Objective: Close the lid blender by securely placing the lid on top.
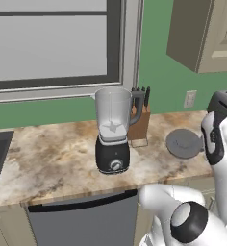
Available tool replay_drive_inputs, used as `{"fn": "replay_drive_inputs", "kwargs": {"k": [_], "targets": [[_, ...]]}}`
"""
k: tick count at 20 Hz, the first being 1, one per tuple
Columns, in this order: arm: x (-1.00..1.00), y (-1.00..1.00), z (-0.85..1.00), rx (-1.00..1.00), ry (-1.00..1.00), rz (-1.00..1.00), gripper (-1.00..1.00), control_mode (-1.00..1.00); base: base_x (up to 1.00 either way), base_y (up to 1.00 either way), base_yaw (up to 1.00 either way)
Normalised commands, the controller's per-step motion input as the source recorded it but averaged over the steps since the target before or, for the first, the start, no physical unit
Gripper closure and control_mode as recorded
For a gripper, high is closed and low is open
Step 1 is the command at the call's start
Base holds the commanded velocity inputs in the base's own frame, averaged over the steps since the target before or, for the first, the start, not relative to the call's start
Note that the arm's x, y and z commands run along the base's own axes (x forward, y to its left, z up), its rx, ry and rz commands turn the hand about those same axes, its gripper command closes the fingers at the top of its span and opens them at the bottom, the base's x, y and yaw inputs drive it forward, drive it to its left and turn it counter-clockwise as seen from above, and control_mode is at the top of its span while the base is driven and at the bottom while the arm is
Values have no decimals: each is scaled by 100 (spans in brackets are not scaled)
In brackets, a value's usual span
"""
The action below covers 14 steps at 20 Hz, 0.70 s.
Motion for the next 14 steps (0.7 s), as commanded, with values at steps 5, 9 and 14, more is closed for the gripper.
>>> {"fn": "replay_drive_inputs", "kwargs": {"k": [5,9,14], "targets": [[-58,26,94,3,-20,-9,100,-100,0,0,0],[-46,48,91,3,-19,-1,100,-100,0,0,0],[-32,47,95,2,-20,0,100,-100,0,0,0]]}}
